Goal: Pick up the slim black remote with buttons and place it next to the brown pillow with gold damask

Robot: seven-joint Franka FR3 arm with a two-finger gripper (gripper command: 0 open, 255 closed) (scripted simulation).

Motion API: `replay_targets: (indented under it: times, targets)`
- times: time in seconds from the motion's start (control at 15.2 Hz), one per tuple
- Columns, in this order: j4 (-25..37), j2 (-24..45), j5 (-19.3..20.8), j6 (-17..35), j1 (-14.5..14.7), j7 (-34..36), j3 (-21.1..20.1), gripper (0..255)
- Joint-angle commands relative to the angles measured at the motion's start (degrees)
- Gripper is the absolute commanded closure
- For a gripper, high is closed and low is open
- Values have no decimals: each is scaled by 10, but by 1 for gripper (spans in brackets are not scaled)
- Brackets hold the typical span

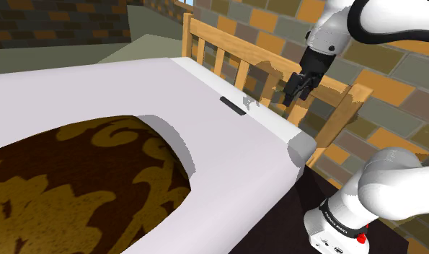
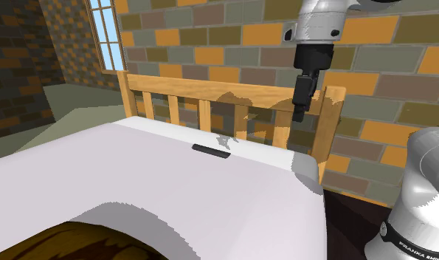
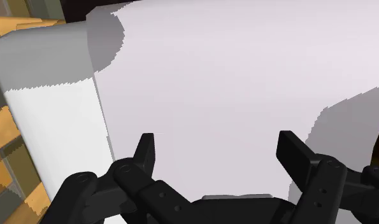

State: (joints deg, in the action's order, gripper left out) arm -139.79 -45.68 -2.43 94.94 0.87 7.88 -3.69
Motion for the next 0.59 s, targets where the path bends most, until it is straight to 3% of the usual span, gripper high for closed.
replay_targets:
  times: [0.0, 0.53]
  targets:
    - [0, 0, 0, 0, 0, 0, 0, 0]
    - [20, 149, 18, 126, -20, -53, 44, 0]
